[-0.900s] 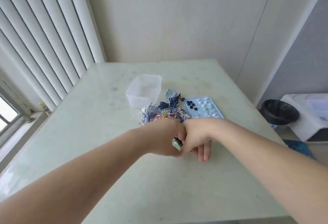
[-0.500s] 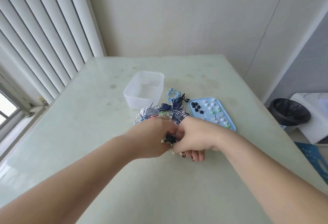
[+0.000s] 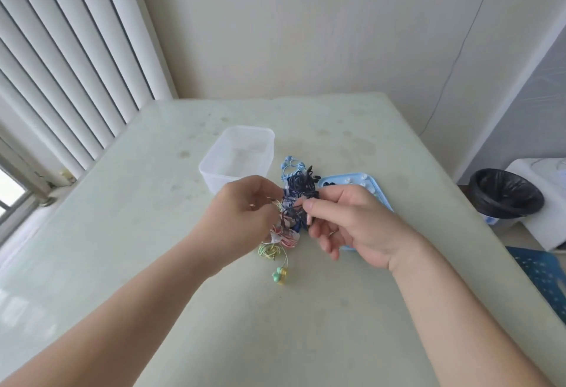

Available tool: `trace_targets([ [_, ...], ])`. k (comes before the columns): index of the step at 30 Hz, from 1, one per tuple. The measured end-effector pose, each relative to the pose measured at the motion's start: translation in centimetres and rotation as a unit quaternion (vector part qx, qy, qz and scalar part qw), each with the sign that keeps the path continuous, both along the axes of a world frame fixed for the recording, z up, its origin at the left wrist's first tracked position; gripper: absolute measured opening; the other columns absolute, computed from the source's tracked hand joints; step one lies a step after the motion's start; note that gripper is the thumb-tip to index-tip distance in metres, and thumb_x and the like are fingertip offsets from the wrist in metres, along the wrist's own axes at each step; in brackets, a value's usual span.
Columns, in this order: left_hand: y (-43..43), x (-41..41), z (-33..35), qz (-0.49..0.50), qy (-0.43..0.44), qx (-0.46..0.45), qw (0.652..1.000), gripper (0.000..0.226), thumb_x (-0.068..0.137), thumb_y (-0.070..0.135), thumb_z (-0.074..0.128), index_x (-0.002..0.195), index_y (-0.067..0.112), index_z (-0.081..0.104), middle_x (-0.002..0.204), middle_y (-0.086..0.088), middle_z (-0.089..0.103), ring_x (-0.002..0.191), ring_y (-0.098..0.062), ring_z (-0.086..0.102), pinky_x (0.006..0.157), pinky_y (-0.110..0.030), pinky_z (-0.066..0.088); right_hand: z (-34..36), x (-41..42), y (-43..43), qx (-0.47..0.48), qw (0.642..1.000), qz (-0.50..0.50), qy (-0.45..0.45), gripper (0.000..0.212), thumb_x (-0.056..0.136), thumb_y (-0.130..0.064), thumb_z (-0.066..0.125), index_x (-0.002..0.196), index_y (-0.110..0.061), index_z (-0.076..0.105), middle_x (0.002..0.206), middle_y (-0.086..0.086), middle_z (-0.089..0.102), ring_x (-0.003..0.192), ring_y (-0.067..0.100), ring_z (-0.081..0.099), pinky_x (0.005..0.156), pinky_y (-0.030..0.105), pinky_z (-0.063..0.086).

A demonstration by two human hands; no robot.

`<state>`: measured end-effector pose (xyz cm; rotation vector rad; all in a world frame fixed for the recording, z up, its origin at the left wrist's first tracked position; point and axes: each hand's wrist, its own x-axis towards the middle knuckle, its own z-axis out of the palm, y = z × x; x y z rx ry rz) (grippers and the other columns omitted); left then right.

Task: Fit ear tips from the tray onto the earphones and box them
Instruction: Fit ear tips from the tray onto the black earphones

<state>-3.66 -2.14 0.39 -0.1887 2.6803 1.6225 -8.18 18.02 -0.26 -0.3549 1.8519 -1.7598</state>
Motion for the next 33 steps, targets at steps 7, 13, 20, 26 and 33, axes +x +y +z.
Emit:
trace_targets([
  [7,2.9,0.6,0.4,0.037,-0.105,0.171,0.979,0.073,0.106,0.059,0.033,0.071,0.002,0.062,0.07,-0.02,0.072,0.058,-0.032,0.067,0.05,-0.031,0.049,-0.9,0.8,-0.2,-0.1,0.994,-0.038,0.028,0.018,0.094,-0.016,0.068,0.107,-0.002,0.066,0.083,0.015,0.071,0.064,0.034,0.064,0.047,0.035,0.05],
  [13,3.6,0.0,-0.2,0.049,-0.084,0.244,0.965,0.053,0.105,0.047,0.052,0.085,0.002,0.072,0.072,-0.014,0.065,0.064,-0.029,0.057,0.064,-0.039,0.048,-1.6,1.5,0.2,-0.09,0.993,-0.002,0.079,0.021,0.091,-0.012,0.07,0.109,-0.001,0.066,0.09,0.026,0.07,0.066,0.034,0.065,0.047,0.035,0.05],
  [20,2.9,-0.1,-0.2,0.072,0.018,0.311,0.948,0.029,0.107,0.032,0.053,0.103,0.01,0.072,0.085,-0.004,0.07,0.089,-0.025,0.067,0.082,-0.043,0.053,-1.2,1.6,0.9,-0.048,0.992,0.03,0.109,0.041,0.085,0.004,0.076,0.121,-0.016,0.072,0.105,0.012,0.076,0.075,0.033,0.071,0.065,0.043,0.059],
  [26,3.9,1.1,0.2,0.084,0.045,0.405,0.91,0.018,0.109,0.023,0.051,0.105,0.011,0.064,0.072,-0.004,0.056,0.072,-0.022,0.063,0.059,-0.034,0.049,-0.6,2.2,0.8,-0.056,0.995,0.037,0.079,0.024,0.093,0.006,0.065,0.112,-0.006,0.07,0.1,0.024,0.075,0.08,0.041,0.074,0.073,0.044,0.062],
  [33,5.2,1.0,0.3,0.063,0.064,0.413,0.906,0.019,0.106,0.021,0.055,0.104,0.005,0.065,0.076,-0.002,0.063,0.068,-0.021,0.06,0.058,-0.032,0.051,-0.1,1.4,1.1,-0.041,0.99,-0.093,0.099,0.014,0.097,-0.013,0.065,0.085,-0.007,0.064,0.07,0.017,0.063,0.05,0.029,0.054,0.048,0.034,0.042],
])
